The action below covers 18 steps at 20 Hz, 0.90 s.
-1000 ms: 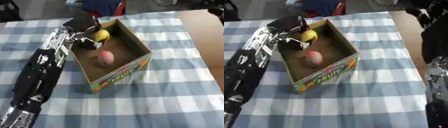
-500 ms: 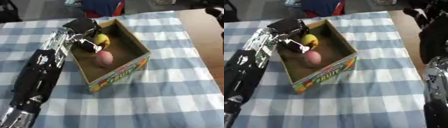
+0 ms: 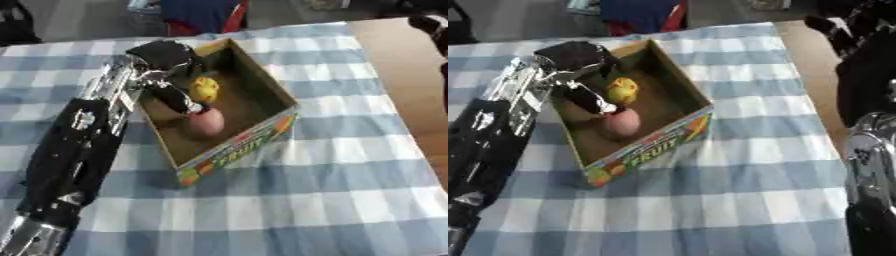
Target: Pick up objects on the table and place them in the box.
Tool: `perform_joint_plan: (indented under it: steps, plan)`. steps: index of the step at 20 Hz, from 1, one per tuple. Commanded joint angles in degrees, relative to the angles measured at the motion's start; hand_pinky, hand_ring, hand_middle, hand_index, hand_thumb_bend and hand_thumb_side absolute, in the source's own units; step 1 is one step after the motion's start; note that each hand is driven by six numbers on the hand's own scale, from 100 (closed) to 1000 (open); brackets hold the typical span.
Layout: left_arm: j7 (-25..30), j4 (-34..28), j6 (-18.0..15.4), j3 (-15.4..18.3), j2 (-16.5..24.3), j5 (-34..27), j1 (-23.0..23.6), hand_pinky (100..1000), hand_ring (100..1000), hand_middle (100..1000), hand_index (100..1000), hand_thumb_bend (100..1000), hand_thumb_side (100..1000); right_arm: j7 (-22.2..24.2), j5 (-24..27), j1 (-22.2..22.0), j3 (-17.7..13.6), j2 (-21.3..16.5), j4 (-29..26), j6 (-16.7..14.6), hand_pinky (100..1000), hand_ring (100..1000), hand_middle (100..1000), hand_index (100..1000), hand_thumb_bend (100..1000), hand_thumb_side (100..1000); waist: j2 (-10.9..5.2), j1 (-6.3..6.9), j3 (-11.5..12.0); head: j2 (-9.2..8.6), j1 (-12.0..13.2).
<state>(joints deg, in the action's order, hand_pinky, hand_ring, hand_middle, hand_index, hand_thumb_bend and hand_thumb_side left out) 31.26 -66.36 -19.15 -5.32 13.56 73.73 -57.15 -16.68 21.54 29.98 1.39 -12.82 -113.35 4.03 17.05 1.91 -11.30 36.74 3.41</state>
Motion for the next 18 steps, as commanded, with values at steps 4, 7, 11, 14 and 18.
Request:
perform_joint_plan:
  steps: [4, 7, 11, 14, 18]
  plan:
    - [-1.9, -2.9, 1.5, 1.1, 1.1, 0.0, -0.8, 366, 763, 664, 893, 648, 684, -0.2, 0.2, 0.7, -0.5, -0.3, -1.2, -0.2, 687, 700, 604, 717, 100, 1000, -1.11, -0.43, 0.0, -0.64, 0.0]
    - [-7.8, -5.4, 4.9, 1.7, 1.4, -0.8, -1.1, 339, 742, 640, 885, 582, 762, -0.5, 0.3, 0.7, -0.6, -0.3, -1.2, -0.3, 686, 699, 602, 716, 100, 1000, -1.17, -0.5, 0.0, -0.68, 0.0]
    - [-17.3, -8.6, 9.6, 2.2, 1.7, -4.6, -0.9, 290, 700, 592, 866, 466, 746, -1.2, 0.1, 0.4, -1.1, -0.6, -1.2, -0.6, 686, 700, 603, 717, 100, 1000, -1.3, -0.59, 0.2, -0.6, -0.1]
    - [-23.0, -11.8, 12.2, 3.0, 2.4, -12.1, 0.1, 291, 683, 563, 849, 408, 768, -1.8, -0.2, 0.0, -1.7, -0.9, -1.2, -0.9, 686, 700, 603, 717, 100, 1000, -1.54, -0.73, 0.6, -0.38, -0.6]
    - [-29.1, -18.9, 15.9, 4.3, 4.0, -24.3, 1.9, 260, 641, 521, 815, 378, 732, -2.7, -0.6, -0.5, -2.4, -1.3, -1.2, -1.5, 685, 700, 603, 717, 100, 1000, -1.72, -1.17, 1.3, 0.15, -1.4]
